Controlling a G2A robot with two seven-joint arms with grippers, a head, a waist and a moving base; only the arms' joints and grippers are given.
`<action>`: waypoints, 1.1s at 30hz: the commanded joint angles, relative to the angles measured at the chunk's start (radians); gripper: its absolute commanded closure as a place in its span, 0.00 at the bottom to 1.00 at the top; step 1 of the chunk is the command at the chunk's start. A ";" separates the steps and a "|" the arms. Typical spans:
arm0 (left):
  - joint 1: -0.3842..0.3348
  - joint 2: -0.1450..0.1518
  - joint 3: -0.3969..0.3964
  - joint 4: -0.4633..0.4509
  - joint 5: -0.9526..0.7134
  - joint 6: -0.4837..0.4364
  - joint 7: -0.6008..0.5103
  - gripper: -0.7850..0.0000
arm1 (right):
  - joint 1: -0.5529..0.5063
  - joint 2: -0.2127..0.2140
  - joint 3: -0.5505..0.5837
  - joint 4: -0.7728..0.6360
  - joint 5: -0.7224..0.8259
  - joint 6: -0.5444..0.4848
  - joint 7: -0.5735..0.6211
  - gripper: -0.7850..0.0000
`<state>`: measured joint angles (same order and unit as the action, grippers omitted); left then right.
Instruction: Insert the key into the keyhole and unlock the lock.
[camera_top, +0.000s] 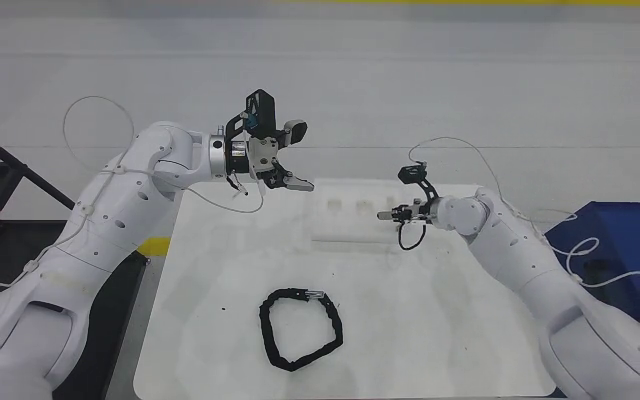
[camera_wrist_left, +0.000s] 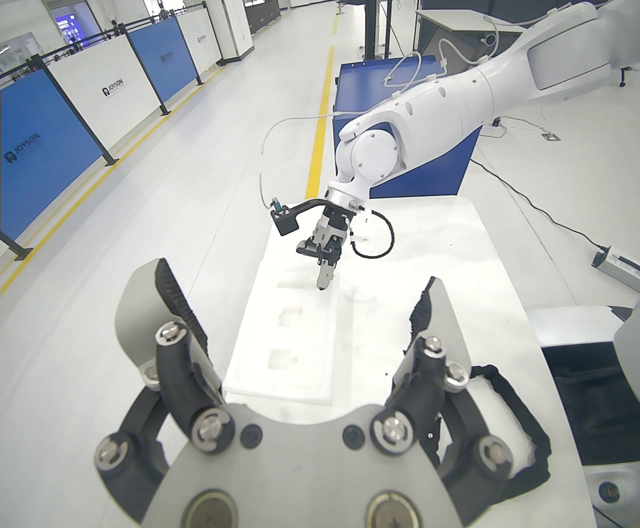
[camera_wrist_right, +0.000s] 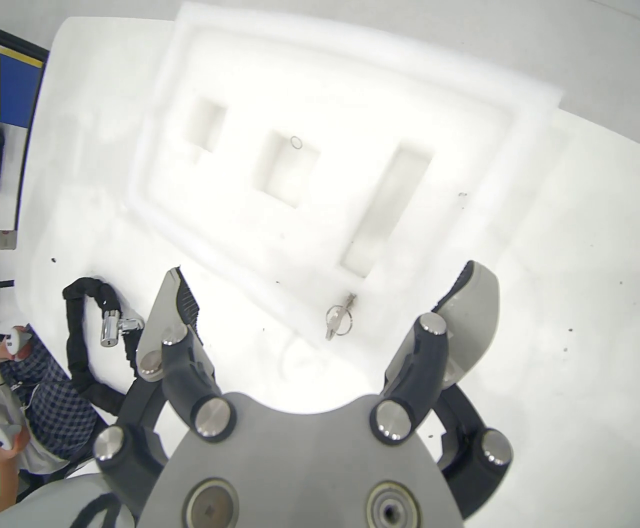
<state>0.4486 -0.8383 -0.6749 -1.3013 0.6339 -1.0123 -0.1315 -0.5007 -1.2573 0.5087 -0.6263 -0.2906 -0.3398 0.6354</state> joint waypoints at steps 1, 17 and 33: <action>0.000 0.000 0.000 0.000 0.000 0.000 0.000 0.00 | 0.002 -0.002 -0.002 -0.011 -0.027 0.040 0.001 0.00; 0.000 0.000 0.000 0.000 0.000 0.000 0.000 0.00 | 0.001 -0.002 0.001 -0.035 -0.045 0.070 0.012 0.00; 0.000 0.000 0.000 0.000 0.000 0.000 0.000 0.00 | -0.033 0.007 0.016 -0.150 -0.091 0.171 0.129 0.00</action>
<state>0.4486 -0.8383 -0.6749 -1.3012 0.6339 -1.0123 -0.1315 -0.5306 -1.2524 0.5215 -0.7661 -0.3796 -0.1766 0.7579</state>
